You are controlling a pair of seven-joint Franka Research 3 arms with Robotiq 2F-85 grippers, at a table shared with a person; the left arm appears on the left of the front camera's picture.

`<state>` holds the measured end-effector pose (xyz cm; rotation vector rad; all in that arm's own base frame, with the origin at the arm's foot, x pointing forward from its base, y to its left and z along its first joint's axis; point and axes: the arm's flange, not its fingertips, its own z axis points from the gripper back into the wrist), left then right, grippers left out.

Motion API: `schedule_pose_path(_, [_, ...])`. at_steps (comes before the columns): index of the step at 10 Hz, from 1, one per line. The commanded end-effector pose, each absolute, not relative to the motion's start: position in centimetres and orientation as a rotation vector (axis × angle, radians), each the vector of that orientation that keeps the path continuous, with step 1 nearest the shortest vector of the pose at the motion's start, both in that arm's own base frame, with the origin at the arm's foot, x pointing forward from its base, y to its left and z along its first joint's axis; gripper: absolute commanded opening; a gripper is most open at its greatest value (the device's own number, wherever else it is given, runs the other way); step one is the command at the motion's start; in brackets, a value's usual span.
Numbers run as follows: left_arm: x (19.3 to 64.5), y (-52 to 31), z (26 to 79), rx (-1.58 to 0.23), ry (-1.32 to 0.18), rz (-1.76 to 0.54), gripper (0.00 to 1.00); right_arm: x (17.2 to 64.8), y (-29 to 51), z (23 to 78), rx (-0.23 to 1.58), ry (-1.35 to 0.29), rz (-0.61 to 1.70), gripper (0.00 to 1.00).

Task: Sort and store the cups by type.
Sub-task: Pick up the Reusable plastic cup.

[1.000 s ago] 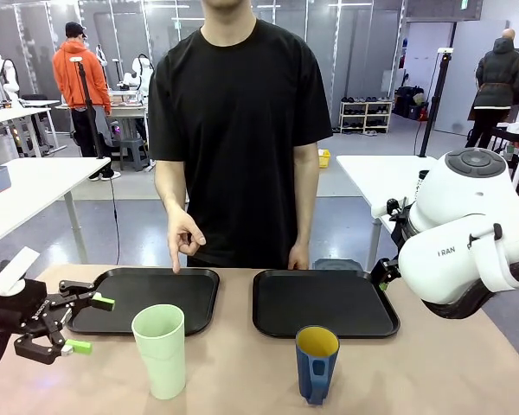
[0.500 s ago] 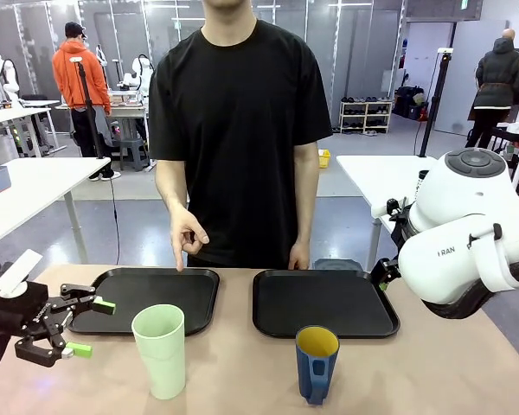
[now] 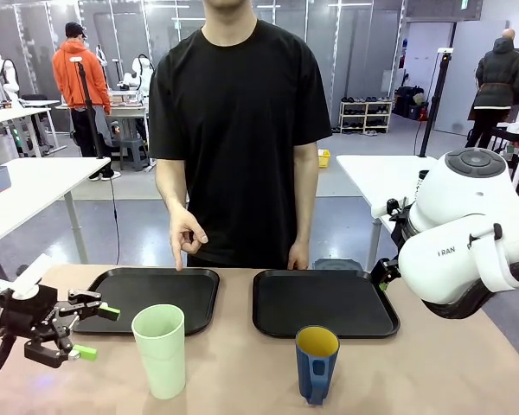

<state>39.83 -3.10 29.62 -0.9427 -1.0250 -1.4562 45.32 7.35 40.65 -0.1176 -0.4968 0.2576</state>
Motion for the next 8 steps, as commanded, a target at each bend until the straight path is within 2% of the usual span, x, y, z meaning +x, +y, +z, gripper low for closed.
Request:
schedule_pose_path(1, [41.9,-3.1,28.6,-0.961,-1.052,-1.436,1.0,45.4,7.4,40.6,-0.117,-0.498,0.258,1.0])
schedule_pose_path(8, [43.2,-4.3,23.7,-1.114,-1.095,-1.524,1.0,45.4,7.4,40.6,-0.117,-0.498,0.258,1.0])
